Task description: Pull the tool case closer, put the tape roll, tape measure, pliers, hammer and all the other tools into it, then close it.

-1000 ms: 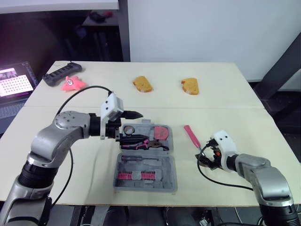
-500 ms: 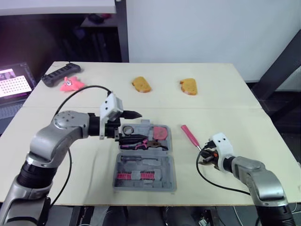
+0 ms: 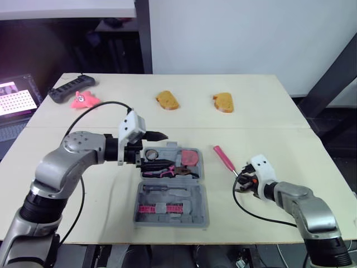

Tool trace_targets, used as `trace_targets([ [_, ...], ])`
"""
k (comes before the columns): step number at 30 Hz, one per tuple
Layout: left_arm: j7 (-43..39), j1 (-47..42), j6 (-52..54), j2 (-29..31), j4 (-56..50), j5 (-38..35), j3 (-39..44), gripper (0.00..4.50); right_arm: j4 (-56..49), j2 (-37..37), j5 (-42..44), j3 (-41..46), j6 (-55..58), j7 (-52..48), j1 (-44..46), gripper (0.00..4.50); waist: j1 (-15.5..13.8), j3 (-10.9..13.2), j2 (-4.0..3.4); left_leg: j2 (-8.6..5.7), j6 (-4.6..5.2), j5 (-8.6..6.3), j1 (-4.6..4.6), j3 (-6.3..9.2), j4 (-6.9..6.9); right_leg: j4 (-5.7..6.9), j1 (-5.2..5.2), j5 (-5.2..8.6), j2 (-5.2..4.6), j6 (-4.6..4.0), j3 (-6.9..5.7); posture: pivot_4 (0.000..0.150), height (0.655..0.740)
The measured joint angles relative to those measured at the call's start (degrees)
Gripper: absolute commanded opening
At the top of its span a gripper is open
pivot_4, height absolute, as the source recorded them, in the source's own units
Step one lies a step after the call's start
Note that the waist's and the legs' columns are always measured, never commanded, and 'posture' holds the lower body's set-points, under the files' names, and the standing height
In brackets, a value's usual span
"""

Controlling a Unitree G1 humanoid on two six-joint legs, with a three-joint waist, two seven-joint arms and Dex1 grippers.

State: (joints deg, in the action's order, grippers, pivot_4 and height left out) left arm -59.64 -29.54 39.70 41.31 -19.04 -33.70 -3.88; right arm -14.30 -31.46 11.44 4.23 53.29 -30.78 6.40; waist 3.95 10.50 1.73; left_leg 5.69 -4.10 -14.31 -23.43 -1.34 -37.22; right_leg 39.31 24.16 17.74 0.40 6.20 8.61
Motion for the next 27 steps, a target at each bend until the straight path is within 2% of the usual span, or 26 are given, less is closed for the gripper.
trace_targets([
  [4,0.05,0.07,0.00,0.03,-0.01,0.00,0.00,4.50,1.23,0.24,0.11,-0.17,-0.08,0.23,1.09,2.22,-0.06,0.00,0.00,0.00,0.00,0.00,0.00,0.00,0.01,0.00,0.00,0.00,0.00,0.00,0.00,0.150,0.7150],
  [12,0.11,0.11,0.00,0.07,-0.01,0.00,0.00,4.50,2.47,0.16,0.10,-0.64,-1.33,0.23,1.77,2.22,-0.07,0.00,0.00,0.00,0.00,0.00,-0.01,0.00,0.00,0.00,0.00,0.00,0.00,0.01,0.00,0.150,0.7150],
  [15,0.13,0.11,0.00,0.07,-0.01,0.00,0.00,4.50,2.90,0.35,0.12,-0.62,-1.52,0.60,1.94,1.35,-0.08,0.00,0.00,0.00,0.00,0.00,-0.01,0.00,0.00,0.00,0.00,0.00,0.00,0.01,0.00,0.150,0.7150],
  [17,0.14,0.11,0.00,0.07,-0.01,0.00,0.00,4.50,3.02,0.62,0.18,-0.57,-1.57,0.79,1.96,0.29,-0.06,0.00,0.00,0.00,0.00,0.00,-0.01,0.00,0.00,0.00,0.00,0.00,0.00,0.01,0.00,0.150,0.7150],
  [18,0.14,0.11,0.00,0.07,-0.01,0.00,0.00,4.50,3.02,0.69,0.23,-0.58,-1.59,0.86,1.97,0.05,-0.05,0.00,0.00,0.00,0.00,0.00,-0.01,0.00,0.00,0.00,0.00,0.00,0.00,0.00,0.00,0.150,0.7150],
  [27,-0.33,0.99,-0.24,1.15,0.00,-0.04,0.26,4.50,3.13,-0.60,1.57,-0.85,-0.97,-0.50,2.74,0.05,0.02,0.02,-0.04,0.00,0.00,0.00,-0.01,-0.01,0.01,0.00,0.02,0.00,0.00,0.01,0.01,0.150,0.7150],
])
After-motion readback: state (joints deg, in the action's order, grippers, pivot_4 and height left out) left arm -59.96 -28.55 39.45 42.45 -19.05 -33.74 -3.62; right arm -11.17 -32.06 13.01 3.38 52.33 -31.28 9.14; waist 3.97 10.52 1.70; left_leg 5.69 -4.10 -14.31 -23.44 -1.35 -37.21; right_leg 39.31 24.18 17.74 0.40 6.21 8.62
